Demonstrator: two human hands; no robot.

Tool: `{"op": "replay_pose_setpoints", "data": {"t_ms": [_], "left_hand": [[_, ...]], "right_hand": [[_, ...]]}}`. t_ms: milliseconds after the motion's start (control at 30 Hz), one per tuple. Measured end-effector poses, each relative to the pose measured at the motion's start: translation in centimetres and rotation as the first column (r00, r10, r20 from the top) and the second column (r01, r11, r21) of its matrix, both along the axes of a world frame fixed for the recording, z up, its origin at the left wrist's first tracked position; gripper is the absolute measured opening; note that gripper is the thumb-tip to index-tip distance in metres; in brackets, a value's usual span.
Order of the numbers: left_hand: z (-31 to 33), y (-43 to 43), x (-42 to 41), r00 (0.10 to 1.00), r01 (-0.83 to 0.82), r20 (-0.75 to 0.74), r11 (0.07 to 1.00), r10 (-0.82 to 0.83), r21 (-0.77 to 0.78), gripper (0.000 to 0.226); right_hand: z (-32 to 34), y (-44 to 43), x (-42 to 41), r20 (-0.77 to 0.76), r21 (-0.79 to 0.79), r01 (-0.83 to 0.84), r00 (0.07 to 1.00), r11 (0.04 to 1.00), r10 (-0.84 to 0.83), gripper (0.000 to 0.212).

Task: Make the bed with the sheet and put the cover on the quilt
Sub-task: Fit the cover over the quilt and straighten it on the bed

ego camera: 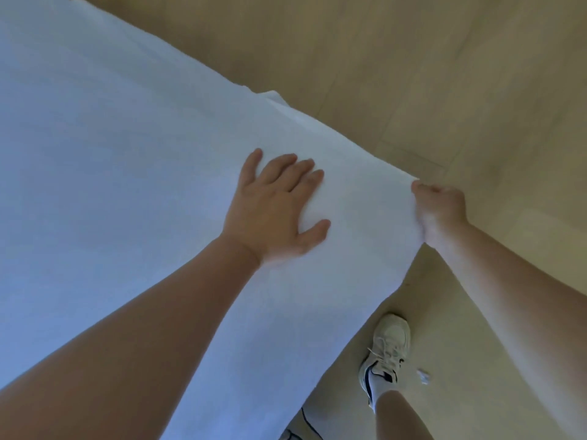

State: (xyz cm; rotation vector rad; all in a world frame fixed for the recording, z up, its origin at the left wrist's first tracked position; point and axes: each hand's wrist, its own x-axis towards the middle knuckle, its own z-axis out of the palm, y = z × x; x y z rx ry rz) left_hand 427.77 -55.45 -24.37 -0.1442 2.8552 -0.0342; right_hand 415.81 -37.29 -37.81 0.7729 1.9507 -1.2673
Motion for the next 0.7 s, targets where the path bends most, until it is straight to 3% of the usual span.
{"op": "replay_pose_setpoints", "data": {"t_ms": [133,200,267,333,433,567,700], "left_hand": [[-0.5,0.4,0.0,1.0,-0.008,-0.016,1.0,0.009,0.022,0.067],[-0.6,0.4,0.1,0.999,-0.02,-0.043,0.999,0.022,0.038,0.065],[-0.8,0.3,0.0,0.997,-0.029,-0.064,0.999,0.032,0.042,0.061],[-1.0,0.1,-0.2,0.996,-0.036,-0.086,0.998,0.04,0.046,0.057],[-1.3,-0.2,-0.5,0.993,-0.041,-0.108,0.998,0.047,0.056,0.055],[-1.5,-0.2,-0.3,0.995,-0.02,-0.09,0.995,0.029,0.096,0.055],[-2.0,-0.6,-0.3,0.995,-0.014,-0.099,0.997,0.022,0.081,0.054]], "right_hand": [[-1.0,-1.9,1.7,0.186,0.037,-0.182,0.967,0.983,0.172,0.03],[-0.8,-2.8,1.3,0.265,-0.147,-0.248,0.923,0.958,0.28,0.036],[-0.2,-3.6,0.1,0.324,-0.341,-0.19,0.896,0.921,0.305,0.052],[0.3,-4.6,-1.1,0.336,-0.385,-0.179,0.887,0.905,0.318,0.054],[-0.3,-4.6,-0.9,0.236,-0.152,-0.264,0.926,0.953,0.294,0.055],[-1.5,-2.8,1.2,0.214,0.022,-0.295,0.935,0.955,0.283,0.033],[0.1,-4.8,0.8,0.086,0.237,-0.625,0.776,0.744,0.625,0.028]]}}
